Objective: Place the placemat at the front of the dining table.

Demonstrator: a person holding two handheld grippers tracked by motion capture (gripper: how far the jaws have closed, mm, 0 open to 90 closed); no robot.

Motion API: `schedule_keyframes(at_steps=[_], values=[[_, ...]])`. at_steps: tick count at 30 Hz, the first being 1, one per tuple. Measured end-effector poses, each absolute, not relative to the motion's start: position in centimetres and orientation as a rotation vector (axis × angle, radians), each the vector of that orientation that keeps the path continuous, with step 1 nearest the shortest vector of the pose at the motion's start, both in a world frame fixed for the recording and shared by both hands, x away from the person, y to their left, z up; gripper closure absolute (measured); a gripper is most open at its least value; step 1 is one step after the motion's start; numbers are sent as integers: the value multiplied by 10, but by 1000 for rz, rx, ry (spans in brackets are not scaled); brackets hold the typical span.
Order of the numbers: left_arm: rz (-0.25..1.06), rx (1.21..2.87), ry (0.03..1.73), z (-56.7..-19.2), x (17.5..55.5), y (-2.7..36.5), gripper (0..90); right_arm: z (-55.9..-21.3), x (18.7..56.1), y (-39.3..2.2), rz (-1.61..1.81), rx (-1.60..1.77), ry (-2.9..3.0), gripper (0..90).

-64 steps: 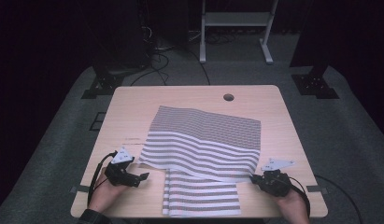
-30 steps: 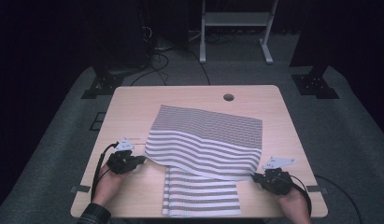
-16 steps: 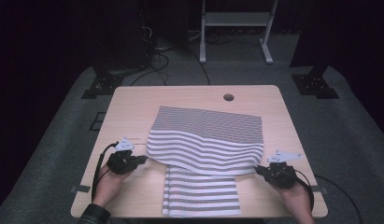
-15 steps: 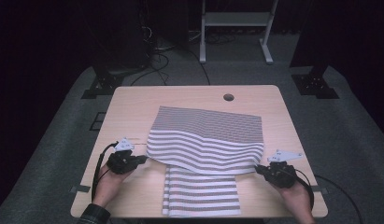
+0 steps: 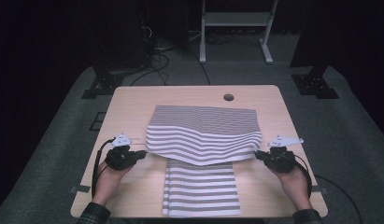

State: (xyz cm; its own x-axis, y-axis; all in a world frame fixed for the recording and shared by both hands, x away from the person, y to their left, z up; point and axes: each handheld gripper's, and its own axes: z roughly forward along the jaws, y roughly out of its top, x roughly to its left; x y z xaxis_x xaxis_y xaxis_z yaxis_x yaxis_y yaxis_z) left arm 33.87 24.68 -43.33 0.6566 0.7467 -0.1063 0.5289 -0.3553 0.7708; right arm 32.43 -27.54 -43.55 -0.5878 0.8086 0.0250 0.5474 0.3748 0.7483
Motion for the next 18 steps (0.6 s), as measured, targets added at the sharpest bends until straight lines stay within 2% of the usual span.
schedule_keyframes(at_steps=[18], values=[[372, 1984, 1018, -422, 371, 247, 880, -418, 381, -273, 1069, 1207, 2230, 872]])
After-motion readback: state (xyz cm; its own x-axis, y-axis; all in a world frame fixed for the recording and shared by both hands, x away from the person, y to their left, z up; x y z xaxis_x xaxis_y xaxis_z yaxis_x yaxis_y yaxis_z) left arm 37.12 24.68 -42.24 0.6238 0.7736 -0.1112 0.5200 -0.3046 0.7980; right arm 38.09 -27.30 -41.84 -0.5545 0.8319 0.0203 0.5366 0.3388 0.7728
